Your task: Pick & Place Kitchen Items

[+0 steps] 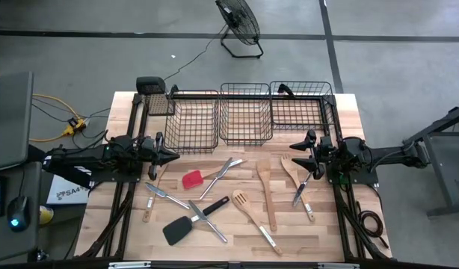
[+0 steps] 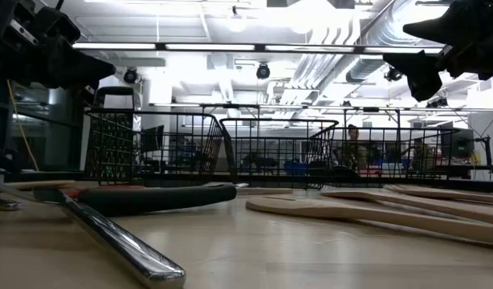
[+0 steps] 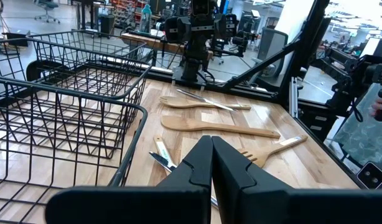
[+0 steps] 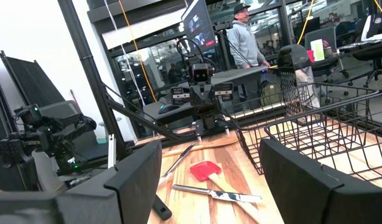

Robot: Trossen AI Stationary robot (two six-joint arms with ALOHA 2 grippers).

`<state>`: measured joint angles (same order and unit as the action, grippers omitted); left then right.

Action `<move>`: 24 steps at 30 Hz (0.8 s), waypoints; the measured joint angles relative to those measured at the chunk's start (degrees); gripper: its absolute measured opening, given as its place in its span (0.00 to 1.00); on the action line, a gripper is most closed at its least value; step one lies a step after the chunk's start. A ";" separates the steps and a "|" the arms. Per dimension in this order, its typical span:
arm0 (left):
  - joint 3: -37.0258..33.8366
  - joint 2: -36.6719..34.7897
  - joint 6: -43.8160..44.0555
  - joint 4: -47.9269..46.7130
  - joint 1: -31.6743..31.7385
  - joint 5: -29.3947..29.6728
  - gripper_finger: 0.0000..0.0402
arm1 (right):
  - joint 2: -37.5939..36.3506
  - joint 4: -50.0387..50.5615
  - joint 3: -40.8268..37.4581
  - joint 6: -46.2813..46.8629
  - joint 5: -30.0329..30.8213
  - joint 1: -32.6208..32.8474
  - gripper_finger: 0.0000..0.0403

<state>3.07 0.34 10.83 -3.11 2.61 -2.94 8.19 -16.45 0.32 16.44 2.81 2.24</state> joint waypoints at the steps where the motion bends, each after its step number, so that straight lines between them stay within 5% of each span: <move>1: 0.00 0.01 0.00 0.00 0.00 0.02 0.00 | -0.02 0.00 -0.01 0.00 0.00 0.00 0.65; 9: 0.00 0.01 0.00 0.00 -0.01 0.01 0.00 | -0.01 -0.10 0.00 5.11 0.41 0.00 0.65; 24: 0.00 0.01 0.00 0.00 -0.01 0.00 0.00 | 0.53 1.97 2.67 6.26 16.65 0.00 0.65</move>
<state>3.07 0.35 10.83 -3.11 2.60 -2.94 8.71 -14.48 2.99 22.70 19.46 2.24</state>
